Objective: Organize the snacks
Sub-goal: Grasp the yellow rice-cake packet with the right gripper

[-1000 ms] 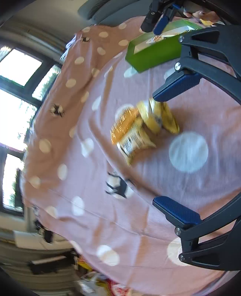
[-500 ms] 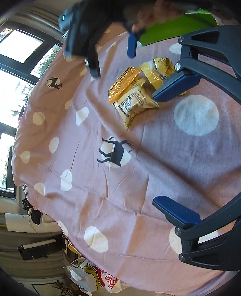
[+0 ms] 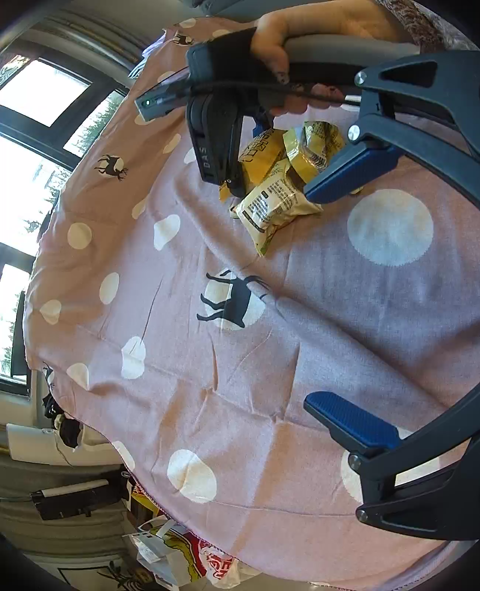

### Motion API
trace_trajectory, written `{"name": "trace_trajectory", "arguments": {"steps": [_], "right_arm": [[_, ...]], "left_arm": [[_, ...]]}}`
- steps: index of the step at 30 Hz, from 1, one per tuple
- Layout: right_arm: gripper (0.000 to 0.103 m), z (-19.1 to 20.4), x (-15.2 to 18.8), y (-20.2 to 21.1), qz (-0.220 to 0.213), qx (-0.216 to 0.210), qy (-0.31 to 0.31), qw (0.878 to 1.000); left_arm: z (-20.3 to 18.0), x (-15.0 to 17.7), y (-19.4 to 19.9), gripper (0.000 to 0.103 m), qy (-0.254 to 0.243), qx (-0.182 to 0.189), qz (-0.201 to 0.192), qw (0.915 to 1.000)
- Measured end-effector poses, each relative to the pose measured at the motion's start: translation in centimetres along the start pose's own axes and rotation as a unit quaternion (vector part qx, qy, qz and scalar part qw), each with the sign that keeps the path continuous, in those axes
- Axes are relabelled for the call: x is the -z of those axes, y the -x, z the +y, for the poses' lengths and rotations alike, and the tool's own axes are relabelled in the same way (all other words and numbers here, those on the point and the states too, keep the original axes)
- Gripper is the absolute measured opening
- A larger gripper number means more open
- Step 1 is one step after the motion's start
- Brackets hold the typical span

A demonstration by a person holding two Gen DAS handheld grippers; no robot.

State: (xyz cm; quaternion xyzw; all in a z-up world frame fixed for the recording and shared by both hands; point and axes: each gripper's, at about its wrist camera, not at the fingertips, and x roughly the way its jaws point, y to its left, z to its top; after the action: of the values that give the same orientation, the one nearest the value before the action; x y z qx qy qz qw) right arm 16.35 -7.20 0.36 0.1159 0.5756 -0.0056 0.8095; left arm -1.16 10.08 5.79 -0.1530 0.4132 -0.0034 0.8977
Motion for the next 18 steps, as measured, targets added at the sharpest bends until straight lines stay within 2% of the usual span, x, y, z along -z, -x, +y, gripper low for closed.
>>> {"name": "trace_trajectory", "arguments": {"steps": [4,7,14,18], "right_arm": [[0.058,-1.2,1.0,1.3,-0.013,-0.019,0.009,1.0],[0.058,-2.0,2.0,3.8,-0.045,-0.017,0.023,0.999],[0.058,-4.6,6.8,10.9,-0.112,-0.058,0.085,0.988],[0.058,-6.4,9.9,11.4,-0.107,-0.089,0.103,0.985]], "left_arm": [[-0.3,0.2,0.0,0.102,-0.008,-0.005,-0.001,1.0],[-0.6,0.4,-0.1,0.102,-0.012,-0.005,0.002,0.9999],[-1.5,0.8,-0.1,0.102,-0.022,-0.001,0.005,0.9997],[-2.6,1.5,-0.3,0.101,-0.03,0.011,0.018,0.9993]]}}
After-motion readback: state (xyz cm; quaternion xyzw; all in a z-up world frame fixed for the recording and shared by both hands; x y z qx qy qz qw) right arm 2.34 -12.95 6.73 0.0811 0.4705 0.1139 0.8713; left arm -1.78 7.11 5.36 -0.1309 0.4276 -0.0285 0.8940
